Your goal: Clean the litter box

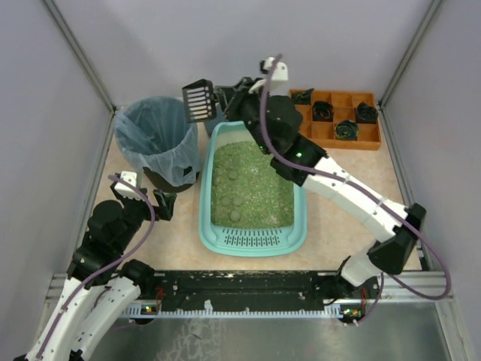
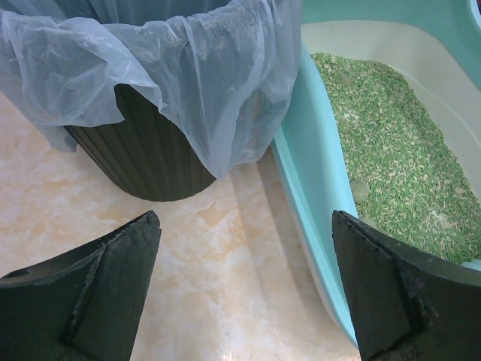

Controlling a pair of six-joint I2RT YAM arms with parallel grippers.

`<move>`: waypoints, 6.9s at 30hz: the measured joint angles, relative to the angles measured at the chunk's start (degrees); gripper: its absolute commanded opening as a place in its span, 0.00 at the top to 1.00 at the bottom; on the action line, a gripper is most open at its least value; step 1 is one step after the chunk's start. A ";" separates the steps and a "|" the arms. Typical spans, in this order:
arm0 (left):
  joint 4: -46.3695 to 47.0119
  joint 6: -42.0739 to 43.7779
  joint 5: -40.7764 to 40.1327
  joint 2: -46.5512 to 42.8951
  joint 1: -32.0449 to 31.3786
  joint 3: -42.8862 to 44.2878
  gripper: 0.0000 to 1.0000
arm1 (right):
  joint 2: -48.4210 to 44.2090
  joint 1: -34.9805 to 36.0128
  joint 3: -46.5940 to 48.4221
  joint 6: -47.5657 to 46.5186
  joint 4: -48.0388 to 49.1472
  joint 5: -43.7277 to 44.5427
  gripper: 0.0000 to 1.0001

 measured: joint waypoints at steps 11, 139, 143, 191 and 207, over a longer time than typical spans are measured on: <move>0.00 0.00 0.00 1.31 0.00 0.00 0.00 | -24.04 -6.47 -31.28 12.61 -1.53 8.26 1.00; 0.00 -0.02 -0.68 2.14 0.00 0.00 0.00 | -37.55 -31.98 -72.70 52.61 14.95 -21.68 1.00; -0.02 -0.02 -0.66 2.32 0.00 0.00 0.00 | -37.57 -33.05 -72.98 53.07 15.76 -22.91 1.00; -0.02 -0.02 -0.68 2.67 0.11 0.00 0.00 | -30.42 -33.73 -70.82 52.11 18.23 -26.75 1.00; 0.00 -0.02 -0.63 2.10 0.11 0.00 0.00 | -27.93 -27.89 -54.64 52.61 8.07 -21.38 1.00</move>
